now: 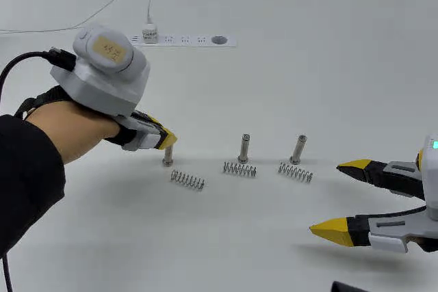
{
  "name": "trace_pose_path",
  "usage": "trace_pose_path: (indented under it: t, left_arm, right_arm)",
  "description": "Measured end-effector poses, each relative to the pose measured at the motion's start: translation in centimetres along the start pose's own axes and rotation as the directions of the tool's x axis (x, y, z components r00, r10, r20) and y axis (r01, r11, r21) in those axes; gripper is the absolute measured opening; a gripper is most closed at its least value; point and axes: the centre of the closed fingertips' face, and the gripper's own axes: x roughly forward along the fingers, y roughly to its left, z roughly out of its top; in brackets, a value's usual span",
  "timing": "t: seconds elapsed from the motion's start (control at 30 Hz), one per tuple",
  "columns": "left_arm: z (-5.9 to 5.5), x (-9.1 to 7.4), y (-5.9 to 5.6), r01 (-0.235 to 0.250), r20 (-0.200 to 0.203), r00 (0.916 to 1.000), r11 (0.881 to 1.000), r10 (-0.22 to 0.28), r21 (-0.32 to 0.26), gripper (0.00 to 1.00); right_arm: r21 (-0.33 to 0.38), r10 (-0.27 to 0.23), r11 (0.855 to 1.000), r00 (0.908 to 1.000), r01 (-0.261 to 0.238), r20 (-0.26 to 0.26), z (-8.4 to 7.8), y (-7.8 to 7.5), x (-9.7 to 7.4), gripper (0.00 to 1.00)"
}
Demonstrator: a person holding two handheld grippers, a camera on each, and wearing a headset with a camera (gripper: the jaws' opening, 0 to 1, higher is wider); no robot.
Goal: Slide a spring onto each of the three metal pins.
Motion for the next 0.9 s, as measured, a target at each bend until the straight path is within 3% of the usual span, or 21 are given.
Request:
trace_pose_path:
  t: [0.33, 0.9]
  left_arm:
    - [-0.2, -0.3, -0.2, -0.012, 0.081, 0.9966, 0.999, 0.015, -0.03, 0.08]
    - [0.9, 0.4, -0.9, -0.007, 0.125, 0.9921, 0.999, 0.011, -0.036, 0.08]
  right_arm:
    - [0.0, 0.002, 1.0, 1.0, -0.002, -0.006, -0.1, 0.2, 0.0, 0.73]
    - [0.003, 0.002, 1.0, 0.9999, -0.002, -0.01, -0.3, 0.2, 0.0, 0.73]
